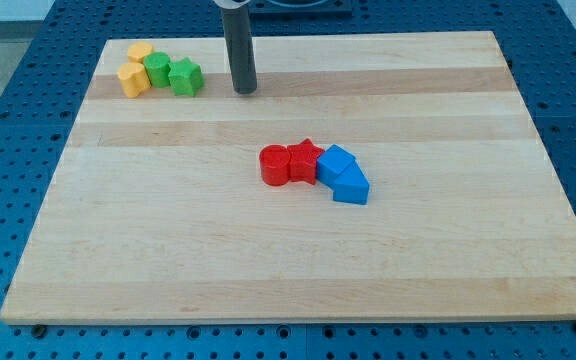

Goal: Push the red star into the red circle

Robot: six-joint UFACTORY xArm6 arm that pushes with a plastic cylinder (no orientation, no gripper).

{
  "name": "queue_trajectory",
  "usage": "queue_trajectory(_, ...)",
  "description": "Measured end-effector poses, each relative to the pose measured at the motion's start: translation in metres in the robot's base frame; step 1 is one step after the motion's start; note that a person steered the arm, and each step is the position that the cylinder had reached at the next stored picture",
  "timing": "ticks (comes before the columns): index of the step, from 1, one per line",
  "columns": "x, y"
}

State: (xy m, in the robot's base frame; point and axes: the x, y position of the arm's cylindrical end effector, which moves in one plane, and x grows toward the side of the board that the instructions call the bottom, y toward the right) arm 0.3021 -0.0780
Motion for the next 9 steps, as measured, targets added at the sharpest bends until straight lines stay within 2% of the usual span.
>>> queue_trajectory(2,0.045,0.094)
queue_trajectory(3,0.057,0.094)
queue_trajectory(4,0.100,0.090)
queue_trajectory(6,0.101,0.097)
queue_trajectory(7,0.135,0.102)
queue_trajectory(9,0.139,0.126)
